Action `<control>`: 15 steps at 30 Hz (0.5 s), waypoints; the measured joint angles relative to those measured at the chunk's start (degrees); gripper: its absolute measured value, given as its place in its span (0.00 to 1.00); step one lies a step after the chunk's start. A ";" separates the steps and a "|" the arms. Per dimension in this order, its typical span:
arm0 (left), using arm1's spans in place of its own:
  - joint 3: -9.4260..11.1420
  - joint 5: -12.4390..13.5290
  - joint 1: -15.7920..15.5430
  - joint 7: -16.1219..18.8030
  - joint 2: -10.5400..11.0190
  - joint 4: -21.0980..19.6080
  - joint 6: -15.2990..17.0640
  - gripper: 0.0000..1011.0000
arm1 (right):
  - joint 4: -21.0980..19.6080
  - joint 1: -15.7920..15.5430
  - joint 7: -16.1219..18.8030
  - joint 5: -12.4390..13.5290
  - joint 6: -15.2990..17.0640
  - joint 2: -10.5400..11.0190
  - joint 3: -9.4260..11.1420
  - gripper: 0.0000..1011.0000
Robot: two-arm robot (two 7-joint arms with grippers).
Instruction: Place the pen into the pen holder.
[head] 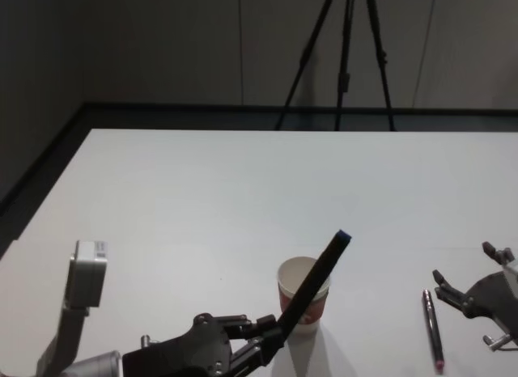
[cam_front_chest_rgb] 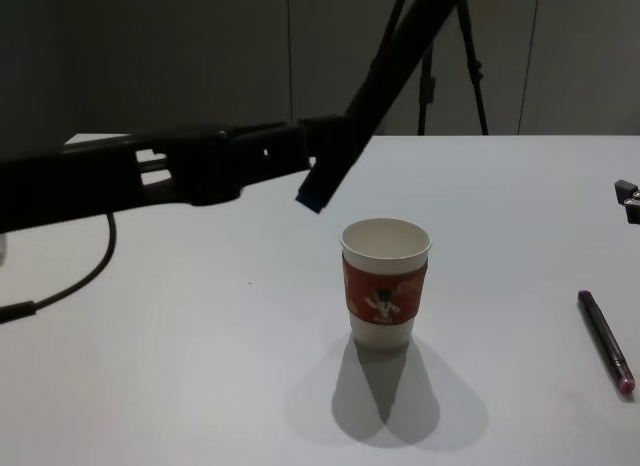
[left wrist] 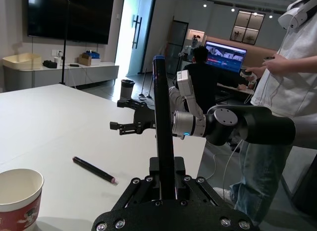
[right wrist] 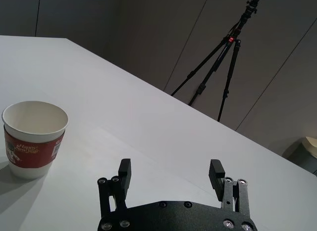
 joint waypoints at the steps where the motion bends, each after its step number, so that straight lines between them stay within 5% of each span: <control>1: 0.00 0.00 0.00 0.00 0.00 0.00 0.00 0.16 | 0.00 0.00 0.00 0.00 0.00 0.00 0.00 0.99; 15: 2.95 -2.00 -0.47 -0.05 0.52 -1.08 -0.04 0.16 | 0.00 0.00 0.00 0.00 0.00 0.00 0.00 0.99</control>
